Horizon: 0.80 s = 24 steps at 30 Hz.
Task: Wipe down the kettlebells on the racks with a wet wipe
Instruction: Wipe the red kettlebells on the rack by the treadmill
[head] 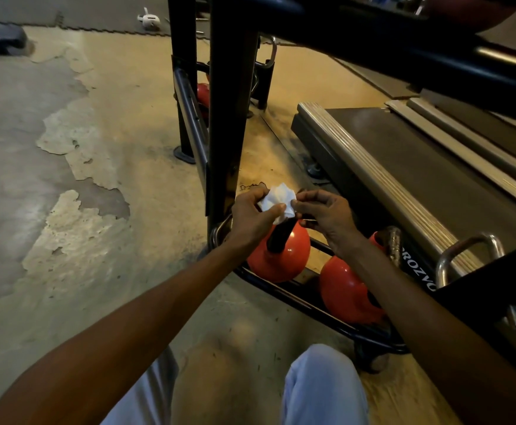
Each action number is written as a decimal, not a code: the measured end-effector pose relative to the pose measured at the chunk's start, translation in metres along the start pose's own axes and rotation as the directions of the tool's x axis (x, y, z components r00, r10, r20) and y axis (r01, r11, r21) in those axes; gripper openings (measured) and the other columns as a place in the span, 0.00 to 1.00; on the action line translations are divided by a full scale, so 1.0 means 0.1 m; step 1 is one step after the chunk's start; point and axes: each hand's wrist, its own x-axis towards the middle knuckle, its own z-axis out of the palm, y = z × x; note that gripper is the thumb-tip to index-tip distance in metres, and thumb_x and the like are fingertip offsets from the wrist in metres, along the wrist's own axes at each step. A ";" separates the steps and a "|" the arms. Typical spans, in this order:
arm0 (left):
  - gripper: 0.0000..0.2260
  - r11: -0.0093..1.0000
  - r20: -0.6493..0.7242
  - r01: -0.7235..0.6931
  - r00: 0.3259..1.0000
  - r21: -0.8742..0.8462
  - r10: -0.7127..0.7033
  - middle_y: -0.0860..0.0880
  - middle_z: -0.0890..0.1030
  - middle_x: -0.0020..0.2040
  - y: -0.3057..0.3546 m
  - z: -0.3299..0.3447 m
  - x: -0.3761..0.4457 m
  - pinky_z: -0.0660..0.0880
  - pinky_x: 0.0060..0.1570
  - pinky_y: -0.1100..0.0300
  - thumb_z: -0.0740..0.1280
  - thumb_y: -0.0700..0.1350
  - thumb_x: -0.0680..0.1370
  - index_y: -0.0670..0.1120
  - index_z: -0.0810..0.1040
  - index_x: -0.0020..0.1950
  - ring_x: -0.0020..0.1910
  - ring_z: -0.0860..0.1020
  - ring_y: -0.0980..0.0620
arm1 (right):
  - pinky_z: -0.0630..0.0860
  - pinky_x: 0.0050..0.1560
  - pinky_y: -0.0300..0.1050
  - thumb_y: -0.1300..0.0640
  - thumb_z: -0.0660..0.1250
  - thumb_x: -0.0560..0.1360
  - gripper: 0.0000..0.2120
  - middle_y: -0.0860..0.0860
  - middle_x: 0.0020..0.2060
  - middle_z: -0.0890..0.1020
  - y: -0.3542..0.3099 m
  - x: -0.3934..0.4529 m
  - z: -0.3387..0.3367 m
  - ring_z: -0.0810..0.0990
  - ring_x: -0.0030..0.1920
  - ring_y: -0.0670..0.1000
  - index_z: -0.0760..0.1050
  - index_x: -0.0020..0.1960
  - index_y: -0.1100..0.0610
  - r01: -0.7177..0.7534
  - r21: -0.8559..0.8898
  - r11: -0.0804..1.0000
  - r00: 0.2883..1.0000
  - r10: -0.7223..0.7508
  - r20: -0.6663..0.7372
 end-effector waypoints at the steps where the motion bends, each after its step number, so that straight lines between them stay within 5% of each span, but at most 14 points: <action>1: 0.13 1.000 0.002 -0.018 1.000 0.012 0.018 0.43 0.87 0.52 0.00 0.01 0.00 0.83 0.53 0.42 0.75 0.44 0.76 0.41 0.85 0.58 0.53 0.86 0.45 | 0.80 0.39 0.47 0.64 0.78 0.73 0.07 0.57 0.39 0.85 0.00 0.00 -0.01 0.83 0.38 0.53 0.84 0.50 0.62 0.006 -0.012 1.000 1.000 -0.006 0.003; 3: 0.12 0.998 0.023 -0.061 0.998 0.017 0.060 0.42 0.87 0.50 -0.02 0.03 0.01 0.83 0.52 0.41 0.75 0.44 0.76 0.41 0.86 0.58 0.51 0.85 0.43 | 0.82 0.38 0.45 0.65 0.78 0.73 0.09 0.59 0.41 0.85 0.02 0.01 -0.02 0.84 0.38 0.52 0.83 0.52 0.64 0.035 -0.028 0.999 0.999 -0.035 -0.003; 6: 0.12 0.994 0.051 -0.109 0.993 0.023 0.108 0.48 0.87 0.50 0.03 0.07 -0.04 0.84 0.51 0.53 0.78 0.40 0.76 0.41 0.86 0.58 0.48 0.85 0.54 | 0.84 0.41 0.46 0.68 0.77 0.73 0.11 0.64 0.44 0.86 0.03 0.01 -0.04 0.87 0.39 0.54 0.82 0.54 0.68 0.071 -0.008 0.997 0.997 -0.071 0.007; 10: 0.12 0.991 0.021 -0.127 0.992 0.039 0.126 0.53 0.86 0.48 0.06 0.11 -0.04 0.83 0.50 0.59 0.78 0.40 0.75 0.47 0.85 0.58 0.48 0.84 0.61 | 0.85 0.47 0.50 0.68 0.75 0.74 0.12 0.63 0.49 0.87 0.00 -0.02 -0.07 0.88 0.46 0.59 0.83 0.57 0.64 0.041 0.030 0.999 0.989 -0.045 0.144; 14: 0.19 0.956 0.062 -0.196 0.980 0.217 0.187 0.49 0.83 0.62 0.03 0.09 -0.18 0.80 0.60 0.57 0.70 0.46 0.81 0.45 0.78 0.71 0.61 0.80 0.57 | 0.85 0.51 0.63 0.65 0.74 0.77 0.06 0.64 0.48 0.86 0.01 0.09 -0.12 0.86 0.48 0.65 0.84 0.53 0.64 0.236 -0.196 0.952 0.972 -0.229 0.058; 16: 0.25 0.865 0.192 -0.288 0.955 0.410 0.227 0.45 0.74 0.74 -0.07 0.06 -0.41 0.69 0.70 0.60 0.67 0.43 0.83 0.45 0.67 0.80 0.73 0.71 0.52 | 0.84 0.49 0.60 0.64 0.75 0.76 0.07 0.55 0.46 0.87 0.01 0.24 -0.17 0.86 0.47 0.56 0.86 0.52 0.56 0.409 -0.473 0.780 0.878 -0.478 -0.030; 18: 0.36 0.697 0.415 -0.463 0.874 0.548 0.254 0.41 0.62 0.82 -0.27 0.00 -0.60 0.65 0.77 0.50 0.71 0.43 0.80 0.43 0.57 0.84 0.81 0.61 0.45 | 0.83 0.52 0.54 0.65 0.73 0.75 0.08 0.50 0.50 0.87 -0.01 0.34 -0.18 0.85 0.51 0.50 0.86 0.52 0.55 0.532 -0.648 0.545 0.774 -0.624 0.110; 22: 0.43 0.469 0.612 -0.655 0.745 0.593 0.266 0.39 0.47 0.85 -0.56 -0.12 -0.55 0.58 0.81 0.40 0.70 0.50 0.80 0.42 0.47 0.86 0.84 0.45 0.41 | 0.80 0.58 0.59 0.66 0.67 0.76 0.14 0.54 0.58 0.86 -0.03 0.39 -0.15 0.83 0.61 0.55 0.86 0.57 0.58 0.611 -0.764 0.207 0.760 -0.424 0.493; 24: 0.40 0.418 0.659 -0.713 0.692 0.563 0.295 0.39 0.46 0.86 -0.56 -0.15 -0.50 0.57 0.82 0.41 0.66 0.52 0.82 0.40 0.48 0.86 0.85 0.44 0.41 | 0.78 0.62 0.52 0.65 0.65 0.79 0.13 0.56 0.60 0.85 -0.03 0.36 -0.16 0.81 0.62 0.55 0.84 0.60 0.60 0.700 -0.683 0.208 0.711 -0.298 0.637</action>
